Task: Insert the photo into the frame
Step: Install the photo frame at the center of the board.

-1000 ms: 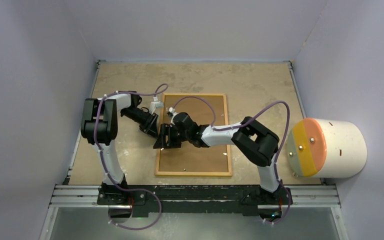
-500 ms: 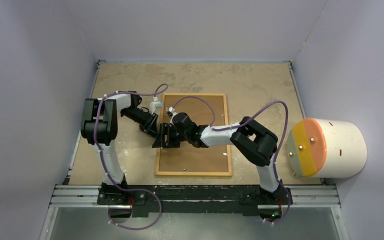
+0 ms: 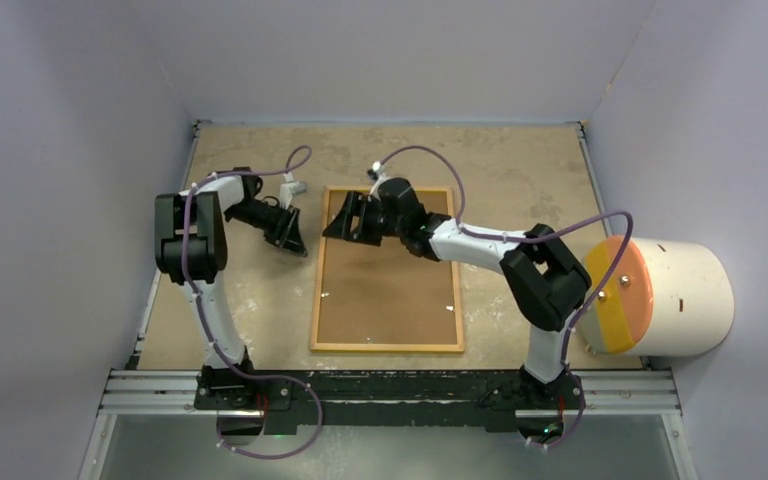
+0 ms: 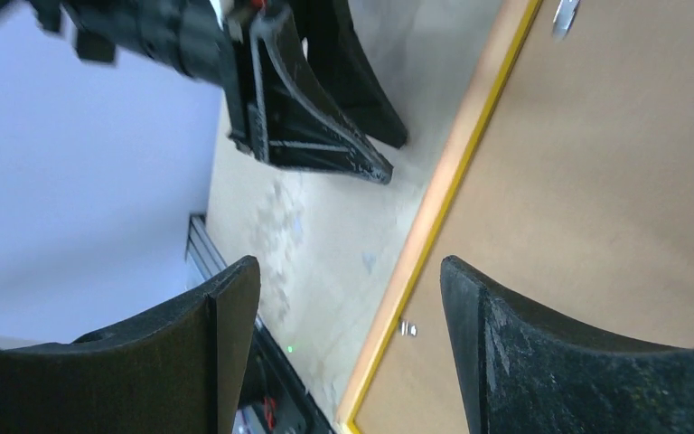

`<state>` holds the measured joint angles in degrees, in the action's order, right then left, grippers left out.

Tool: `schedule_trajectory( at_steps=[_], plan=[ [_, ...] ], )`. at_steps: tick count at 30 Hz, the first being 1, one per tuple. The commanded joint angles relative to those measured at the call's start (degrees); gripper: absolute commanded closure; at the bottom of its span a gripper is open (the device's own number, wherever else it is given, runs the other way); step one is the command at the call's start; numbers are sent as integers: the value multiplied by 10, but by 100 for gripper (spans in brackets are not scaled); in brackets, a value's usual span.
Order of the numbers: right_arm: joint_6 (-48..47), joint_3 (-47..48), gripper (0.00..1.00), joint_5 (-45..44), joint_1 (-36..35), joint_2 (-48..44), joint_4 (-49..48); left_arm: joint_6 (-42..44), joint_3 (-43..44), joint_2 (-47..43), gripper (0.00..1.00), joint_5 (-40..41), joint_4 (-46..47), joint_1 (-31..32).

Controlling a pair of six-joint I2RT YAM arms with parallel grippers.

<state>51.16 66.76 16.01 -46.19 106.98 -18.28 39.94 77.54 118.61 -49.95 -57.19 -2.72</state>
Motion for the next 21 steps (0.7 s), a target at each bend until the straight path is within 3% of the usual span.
schedule_trajectory(
  at_steps=[1,12,21],
  plan=[
    [-25,57,25,4,40,6,23,-39,50,19,62,-37,30,-10],
    [-47,261,29,1,70,194,82,-93,73,72,61,-70,77,12],
    [-44,305,31,12,73,256,76,-95,61,85,65,-53,92,20]
  ],
)
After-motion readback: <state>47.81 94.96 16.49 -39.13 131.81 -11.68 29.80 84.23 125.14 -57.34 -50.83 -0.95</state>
